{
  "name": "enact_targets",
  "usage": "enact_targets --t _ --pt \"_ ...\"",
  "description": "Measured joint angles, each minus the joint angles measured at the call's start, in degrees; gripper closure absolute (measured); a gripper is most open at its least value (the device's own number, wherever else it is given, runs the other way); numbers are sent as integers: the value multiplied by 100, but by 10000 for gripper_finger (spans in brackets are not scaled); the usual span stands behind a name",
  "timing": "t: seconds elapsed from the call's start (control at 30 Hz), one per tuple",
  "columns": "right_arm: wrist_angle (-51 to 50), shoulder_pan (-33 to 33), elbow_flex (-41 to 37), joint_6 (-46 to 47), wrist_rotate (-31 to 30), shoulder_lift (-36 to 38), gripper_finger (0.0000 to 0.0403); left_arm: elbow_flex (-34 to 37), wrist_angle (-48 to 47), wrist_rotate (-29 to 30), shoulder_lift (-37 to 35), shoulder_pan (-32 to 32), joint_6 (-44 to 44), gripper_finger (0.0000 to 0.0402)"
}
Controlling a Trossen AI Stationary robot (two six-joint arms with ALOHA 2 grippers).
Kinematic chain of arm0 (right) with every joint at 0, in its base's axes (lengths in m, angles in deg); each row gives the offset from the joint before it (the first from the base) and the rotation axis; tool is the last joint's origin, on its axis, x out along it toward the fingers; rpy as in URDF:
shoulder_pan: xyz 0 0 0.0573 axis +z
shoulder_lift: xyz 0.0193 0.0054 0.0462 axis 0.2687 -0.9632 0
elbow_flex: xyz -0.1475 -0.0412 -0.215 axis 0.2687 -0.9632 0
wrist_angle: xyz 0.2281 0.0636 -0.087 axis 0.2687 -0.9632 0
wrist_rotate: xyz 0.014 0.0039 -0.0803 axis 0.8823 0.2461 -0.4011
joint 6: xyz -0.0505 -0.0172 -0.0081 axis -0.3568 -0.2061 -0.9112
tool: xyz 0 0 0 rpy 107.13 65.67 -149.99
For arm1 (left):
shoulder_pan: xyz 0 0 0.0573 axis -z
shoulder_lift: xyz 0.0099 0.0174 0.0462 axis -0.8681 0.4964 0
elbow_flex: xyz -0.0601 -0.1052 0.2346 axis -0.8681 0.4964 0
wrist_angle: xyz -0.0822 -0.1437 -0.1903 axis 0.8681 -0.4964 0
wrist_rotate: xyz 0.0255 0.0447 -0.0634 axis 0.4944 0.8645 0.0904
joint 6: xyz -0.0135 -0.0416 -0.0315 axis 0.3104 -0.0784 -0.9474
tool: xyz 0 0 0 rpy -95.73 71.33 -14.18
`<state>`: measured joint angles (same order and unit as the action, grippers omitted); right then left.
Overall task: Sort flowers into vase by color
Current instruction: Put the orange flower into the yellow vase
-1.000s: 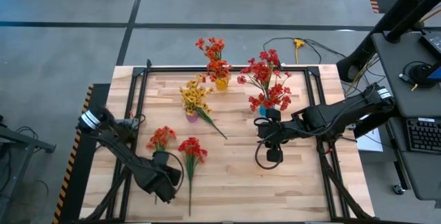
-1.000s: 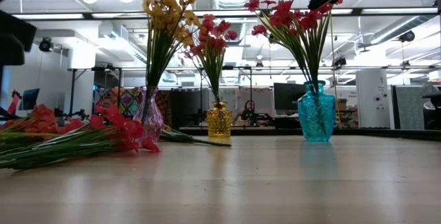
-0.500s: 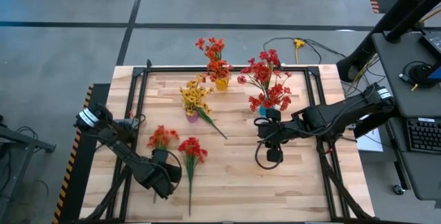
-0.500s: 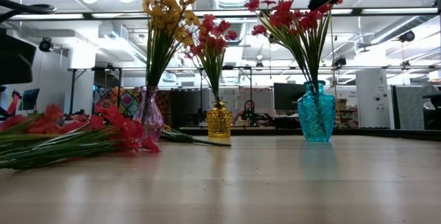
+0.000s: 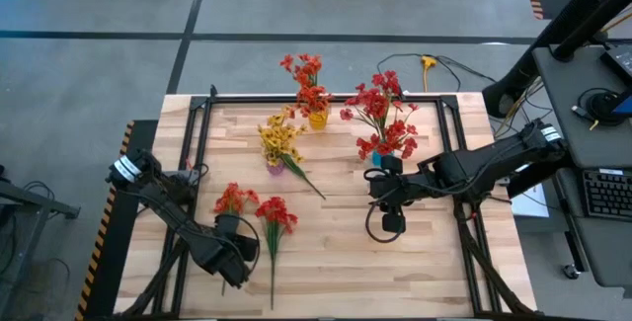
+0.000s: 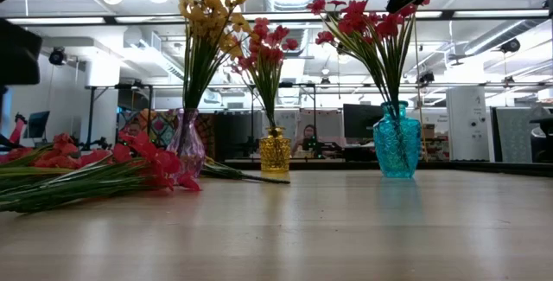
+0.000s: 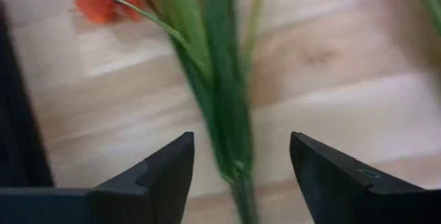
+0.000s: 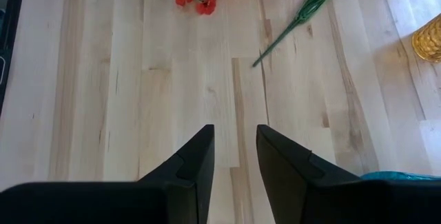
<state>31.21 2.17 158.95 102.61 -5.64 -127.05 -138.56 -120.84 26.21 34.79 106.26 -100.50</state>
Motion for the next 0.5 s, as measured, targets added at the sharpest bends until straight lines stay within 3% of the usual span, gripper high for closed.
enact_targets --t 0.2,0.5 --pt "0 0 0 0 0 0 297 199 -9 0 0 0 -96 141" --pt "0 0 0 0 0 0 302 340 62 11 -2 0 -96 158"
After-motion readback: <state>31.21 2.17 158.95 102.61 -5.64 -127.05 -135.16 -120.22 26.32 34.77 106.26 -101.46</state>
